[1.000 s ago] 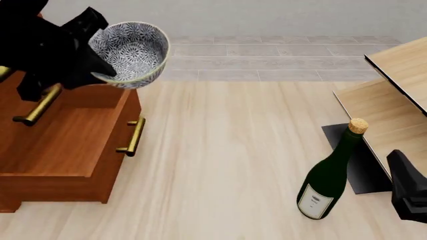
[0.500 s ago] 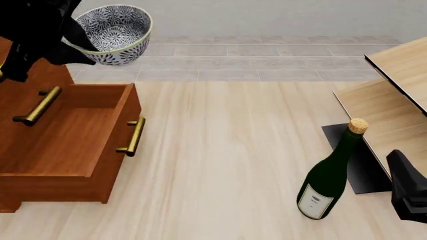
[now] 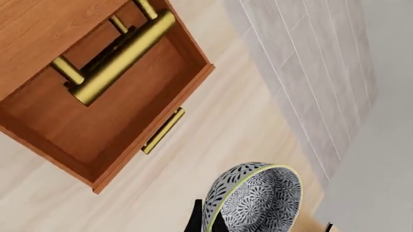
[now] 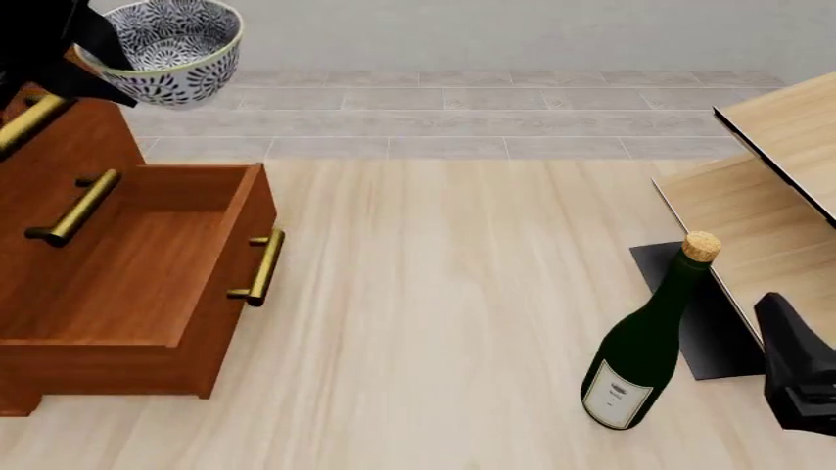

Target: Put the bowl on top of the cabinet.

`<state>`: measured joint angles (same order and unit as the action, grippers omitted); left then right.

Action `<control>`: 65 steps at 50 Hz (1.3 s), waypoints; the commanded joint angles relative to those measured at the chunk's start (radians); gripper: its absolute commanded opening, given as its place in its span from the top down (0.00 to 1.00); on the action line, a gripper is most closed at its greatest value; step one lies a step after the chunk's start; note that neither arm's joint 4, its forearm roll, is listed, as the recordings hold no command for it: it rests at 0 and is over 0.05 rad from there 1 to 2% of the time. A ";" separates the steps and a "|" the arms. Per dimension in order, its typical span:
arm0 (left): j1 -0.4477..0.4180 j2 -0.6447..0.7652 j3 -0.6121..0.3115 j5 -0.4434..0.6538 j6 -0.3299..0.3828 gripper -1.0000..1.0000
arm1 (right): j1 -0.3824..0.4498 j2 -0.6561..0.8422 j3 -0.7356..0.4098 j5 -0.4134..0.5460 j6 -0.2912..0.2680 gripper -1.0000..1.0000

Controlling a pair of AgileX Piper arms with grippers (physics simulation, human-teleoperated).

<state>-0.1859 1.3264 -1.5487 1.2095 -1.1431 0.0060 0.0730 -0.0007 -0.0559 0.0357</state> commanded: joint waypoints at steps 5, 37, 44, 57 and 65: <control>0.076 -0.017 -0.024 0.010 -0.025 1.00 | 0.002 0.004 0.000 -0.003 -0.004 0.00; 0.294 -0.047 -0.089 0.010 -0.064 1.00 | -0.002 -0.010 0.000 0.009 0.004 0.00; 0.341 -0.062 -0.098 0.010 -0.089 1.00 | 0.000 -0.009 0.000 0.009 0.006 0.00; 0.401 -0.079 -0.101 0.010 -0.104 1.00 | -0.001 -0.008 0.000 0.008 0.007 0.00; 0.468 0.000 -0.201 0.010 -0.119 1.00 | 0.000 -0.007 0.000 0.007 0.005 0.00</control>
<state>0.2138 1.2825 -1.6767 1.2200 -1.2537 0.0056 0.0658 -0.0003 -0.0485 0.0413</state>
